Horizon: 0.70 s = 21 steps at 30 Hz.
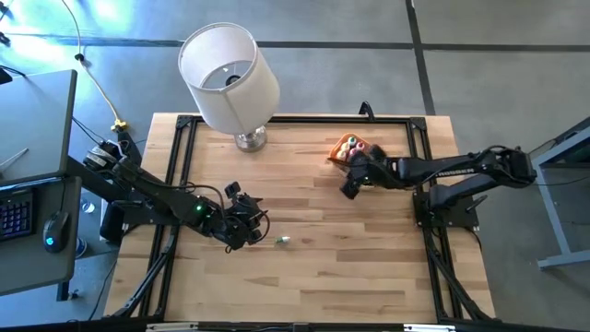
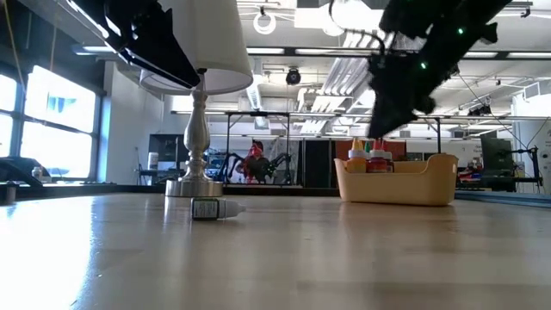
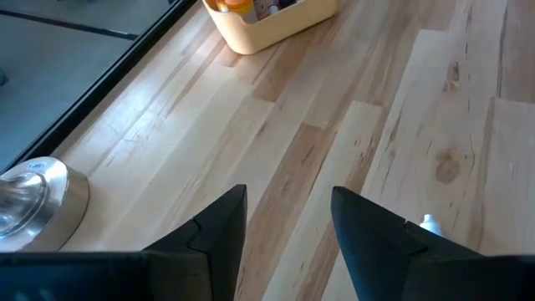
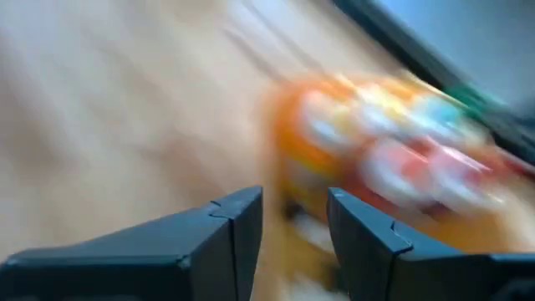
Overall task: Pick & Place food coloring
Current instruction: Put the small green food coloring bottle into the yellow bin
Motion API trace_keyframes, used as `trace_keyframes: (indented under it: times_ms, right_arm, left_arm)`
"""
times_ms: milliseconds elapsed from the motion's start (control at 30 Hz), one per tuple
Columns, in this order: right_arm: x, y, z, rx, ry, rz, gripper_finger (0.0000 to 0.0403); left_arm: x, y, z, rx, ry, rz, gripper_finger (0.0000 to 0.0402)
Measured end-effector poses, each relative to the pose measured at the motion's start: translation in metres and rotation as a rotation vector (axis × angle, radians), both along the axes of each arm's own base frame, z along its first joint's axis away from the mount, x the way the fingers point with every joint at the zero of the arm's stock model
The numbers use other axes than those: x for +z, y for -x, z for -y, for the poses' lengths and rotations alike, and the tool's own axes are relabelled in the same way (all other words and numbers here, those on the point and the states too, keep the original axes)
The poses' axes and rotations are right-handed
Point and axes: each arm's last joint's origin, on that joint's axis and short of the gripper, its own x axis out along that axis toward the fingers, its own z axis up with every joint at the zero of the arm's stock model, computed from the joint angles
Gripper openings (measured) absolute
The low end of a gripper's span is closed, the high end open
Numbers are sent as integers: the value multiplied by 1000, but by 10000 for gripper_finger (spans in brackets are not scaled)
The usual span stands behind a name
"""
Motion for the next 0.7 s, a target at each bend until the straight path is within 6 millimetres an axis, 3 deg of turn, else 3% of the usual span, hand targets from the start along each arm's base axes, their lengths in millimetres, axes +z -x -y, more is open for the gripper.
trace_keyframes:
  times_ms: [300, 700]
  right_arm:
    - [29, -32, -32, 485, -131, 390, 128]
    - [32, -33, -56, 600, -125, 416, 129]
  left_arm:
    - [0, -1, 2, -10, 92, 19, 172]
    - [-5, -7, 8, -73, 175, 1, 172]
